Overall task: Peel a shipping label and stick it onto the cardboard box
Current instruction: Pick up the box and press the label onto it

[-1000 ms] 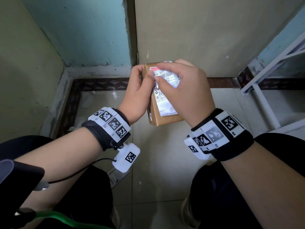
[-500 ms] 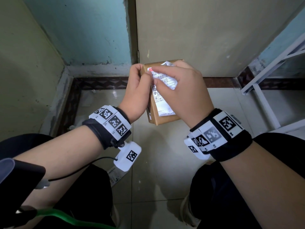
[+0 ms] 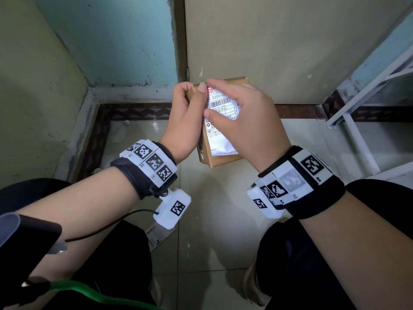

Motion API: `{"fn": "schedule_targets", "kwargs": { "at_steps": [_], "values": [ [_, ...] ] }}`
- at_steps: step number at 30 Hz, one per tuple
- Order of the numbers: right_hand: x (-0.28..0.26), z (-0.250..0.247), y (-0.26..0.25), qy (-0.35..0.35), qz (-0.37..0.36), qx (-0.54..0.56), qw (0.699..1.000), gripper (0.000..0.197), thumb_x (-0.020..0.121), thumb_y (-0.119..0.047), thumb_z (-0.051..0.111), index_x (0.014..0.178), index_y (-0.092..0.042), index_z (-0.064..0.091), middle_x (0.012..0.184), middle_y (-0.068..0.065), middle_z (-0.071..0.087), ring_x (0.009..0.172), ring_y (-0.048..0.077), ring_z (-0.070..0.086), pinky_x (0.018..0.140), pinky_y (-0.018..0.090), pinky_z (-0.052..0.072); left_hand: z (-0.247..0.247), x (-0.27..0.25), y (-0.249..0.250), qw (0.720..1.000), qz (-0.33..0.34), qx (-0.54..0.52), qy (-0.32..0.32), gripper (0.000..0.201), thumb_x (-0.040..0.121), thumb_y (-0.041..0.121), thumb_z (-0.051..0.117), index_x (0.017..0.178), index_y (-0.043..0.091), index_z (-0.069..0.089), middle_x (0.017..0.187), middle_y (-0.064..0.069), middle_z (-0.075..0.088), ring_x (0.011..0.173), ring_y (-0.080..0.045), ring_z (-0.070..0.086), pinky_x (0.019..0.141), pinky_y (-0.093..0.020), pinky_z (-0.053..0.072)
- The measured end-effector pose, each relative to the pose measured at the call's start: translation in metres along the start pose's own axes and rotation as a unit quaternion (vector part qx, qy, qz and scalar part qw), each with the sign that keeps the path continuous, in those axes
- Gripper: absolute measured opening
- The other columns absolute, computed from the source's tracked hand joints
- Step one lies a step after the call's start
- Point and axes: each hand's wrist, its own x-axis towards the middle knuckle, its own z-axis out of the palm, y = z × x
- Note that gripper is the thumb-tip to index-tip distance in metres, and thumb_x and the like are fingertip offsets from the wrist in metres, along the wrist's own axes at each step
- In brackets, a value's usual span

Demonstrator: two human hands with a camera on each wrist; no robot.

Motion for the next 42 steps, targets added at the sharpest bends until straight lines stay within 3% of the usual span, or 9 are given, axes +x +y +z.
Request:
{"fn": "schedule_targets", "kwargs": {
  "at_steps": [5,10,14,21,29,32,35,38,42],
  "values": [
    [0.0,-0.005,-0.005,-0.031,0.034,-0.004,0.999,0.085,0.087,-0.026,0.079,0.162,-0.033,0.041,0.119,-0.001,0.074,0.104,0.015,0.068,0.096,0.031,0.056,-0.002,-0.002,0.001,1.0,-0.002,-0.003,-0.006,0.018,0.117,0.029,0.047,0.11,0.014,0.041,0.093,0.005,0.058,0.072,0.005,0.061,0.068,-0.015,0.051],
    [0.001,-0.009,-0.007,-0.034,0.06,-0.001,0.998,0.103,0.087,-0.031,0.081,0.168,-0.035,0.018,0.108,-0.002,0.073,0.091,0.016,0.068,0.085,0.035,0.059,-0.003,-0.003,0.004,1.0,0.004,0.012,-0.002,0.015,0.118,0.025,0.045,0.105,0.019,0.041,0.089,0.008,0.056,0.067,0.012,0.06,0.066,-0.012,0.049],
    [0.004,-0.013,-0.002,-0.026,0.102,-0.013,0.994,0.107,0.081,-0.045,0.086,0.167,-0.03,0.023,0.091,-0.009,0.068,0.088,0.015,0.069,0.075,0.026,0.054,-0.003,-0.001,0.007,1.0,0.005,0.025,0.013,0.014,0.118,0.024,0.042,0.108,0.014,0.04,0.087,0.008,0.049,0.064,0.013,0.053,0.066,-0.008,0.045],
    [0.002,-0.01,0.002,-0.033,0.136,-0.004,0.99,0.098,0.072,-0.068,0.081,0.154,-0.03,0.043,0.121,-0.005,0.077,0.113,0.019,0.072,0.093,0.042,0.06,-0.007,0.006,0.014,0.998,-0.002,0.015,0.063,0.016,0.118,0.025,0.04,0.109,0.012,0.038,0.09,0.009,0.046,0.062,0.015,0.049,0.067,-0.005,0.044],
    [-0.001,-0.013,-0.005,-0.052,0.154,0.029,0.986,0.097,0.064,-0.061,0.092,0.144,-0.028,0.047,0.111,-0.015,0.072,0.098,0.016,0.074,0.076,0.046,0.066,-0.007,0.008,0.014,0.997,-0.011,0.022,0.068,0.016,0.118,0.027,0.042,0.106,0.016,0.039,0.09,0.01,0.047,0.061,0.016,0.049,0.065,-0.005,0.043],
    [-0.001,-0.014,-0.003,-0.062,0.15,0.03,0.986,0.103,0.062,-0.057,0.096,0.147,-0.027,0.046,0.11,-0.019,0.068,0.101,0.014,0.072,0.08,0.045,0.065,-0.008,0.008,0.014,0.997,-0.012,0.025,0.068,0.017,0.118,0.028,0.042,0.108,0.015,0.038,0.09,0.01,0.046,0.061,0.016,0.049,0.065,-0.005,0.042],
    [0.0,-0.012,-0.001,-0.065,0.149,0.028,0.986,0.114,0.057,-0.059,0.097,0.152,-0.027,0.042,0.116,-0.014,0.071,0.1,0.018,0.072,0.082,0.044,0.064,-0.008,0.008,0.014,0.997,-0.022,0.02,0.067,0.018,0.118,0.029,0.042,0.108,0.015,0.038,0.09,0.009,0.047,0.06,0.017,0.049,0.064,-0.004,0.042],
    [0.001,-0.009,0.003,-0.073,0.151,0.036,0.985,0.117,0.053,-0.058,0.098,0.151,-0.027,0.042,0.105,-0.003,0.076,0.086,0.024,0.075,0.076,0.046,0.066,-0.008,0.01,0.014,0.997,-0.036,0.012,0.067,0.018,0.117,0.032,0.042,0.107,0.017,0.04,0.092,0.008,0.05,0.06,0.017,0.051,0.063,-0.005,0.044],
    [0.001,-0.009,0.006,-0.081,0.149,0.06,0.984,0.115,0.057,-0.038,0.103,0.153,-0.026,0.043,0.103,-0.003,0.075,0.079,0.02,0.074,0.054,0.024,0.06,-0.008,0.012,0.015,0.996,-0.051,0.008,0.069,0.019,0.117,0.035,0.043,0.106,0.02,0.041,0.092,0.008,0.051,0.066,0.011,0.054,0.067,-0.011,0.046]
  ]
}}
